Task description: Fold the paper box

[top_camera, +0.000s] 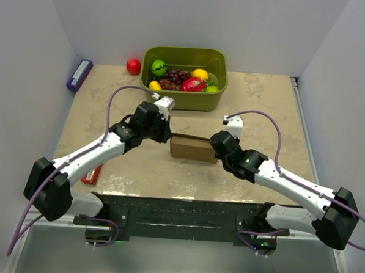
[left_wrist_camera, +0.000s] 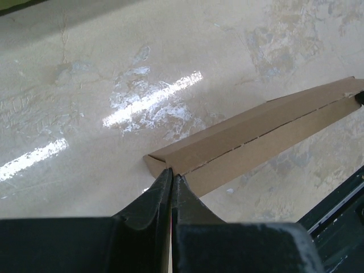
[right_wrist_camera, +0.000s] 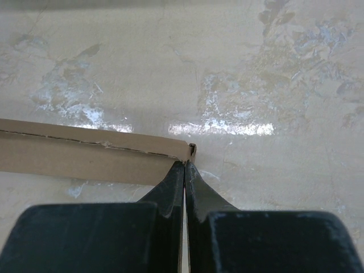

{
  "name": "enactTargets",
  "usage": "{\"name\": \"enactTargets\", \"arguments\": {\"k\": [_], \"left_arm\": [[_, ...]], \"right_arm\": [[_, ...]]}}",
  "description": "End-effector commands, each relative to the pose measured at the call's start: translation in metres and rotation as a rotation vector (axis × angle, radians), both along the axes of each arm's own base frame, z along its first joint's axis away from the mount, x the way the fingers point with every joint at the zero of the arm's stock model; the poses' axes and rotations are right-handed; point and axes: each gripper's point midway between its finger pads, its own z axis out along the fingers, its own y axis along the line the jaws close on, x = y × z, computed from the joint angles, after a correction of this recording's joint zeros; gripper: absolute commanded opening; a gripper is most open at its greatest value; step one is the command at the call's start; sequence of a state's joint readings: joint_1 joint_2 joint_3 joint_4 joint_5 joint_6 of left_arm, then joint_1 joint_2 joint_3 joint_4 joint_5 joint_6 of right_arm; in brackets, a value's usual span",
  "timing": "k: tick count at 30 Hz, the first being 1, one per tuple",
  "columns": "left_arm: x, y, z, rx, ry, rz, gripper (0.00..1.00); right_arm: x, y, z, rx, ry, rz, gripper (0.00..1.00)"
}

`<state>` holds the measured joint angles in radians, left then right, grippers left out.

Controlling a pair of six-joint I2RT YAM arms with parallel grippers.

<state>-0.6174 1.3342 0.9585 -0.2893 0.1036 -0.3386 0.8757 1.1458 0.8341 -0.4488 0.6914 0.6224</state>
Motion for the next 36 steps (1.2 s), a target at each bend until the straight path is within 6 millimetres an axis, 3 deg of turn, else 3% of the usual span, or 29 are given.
{"name": "enactTargets", "arguments": {"k": [1, 16, 36], "left_arm": [[0.006, -0.026, 0.022, -0.102, -0.007, -0.027, 0.00], [0.009, -0.033, 0.020, -0.118, 0.022, -0.029, 0.00], [-0.014, -0.006, -0.029, -0.061, 0.034, 0.003, 0.00]], "right_arm": [[-0.002, 0.008, 0.002, 0.013, -0.006, -0.016, 0.00], [-0.004, 0.012, -0.001, -0.011, -0.015, -0.018, 0.00], [-0.003, 0.014, -0.001, -0.010, -0.014, -0.016, 0.00]]}}
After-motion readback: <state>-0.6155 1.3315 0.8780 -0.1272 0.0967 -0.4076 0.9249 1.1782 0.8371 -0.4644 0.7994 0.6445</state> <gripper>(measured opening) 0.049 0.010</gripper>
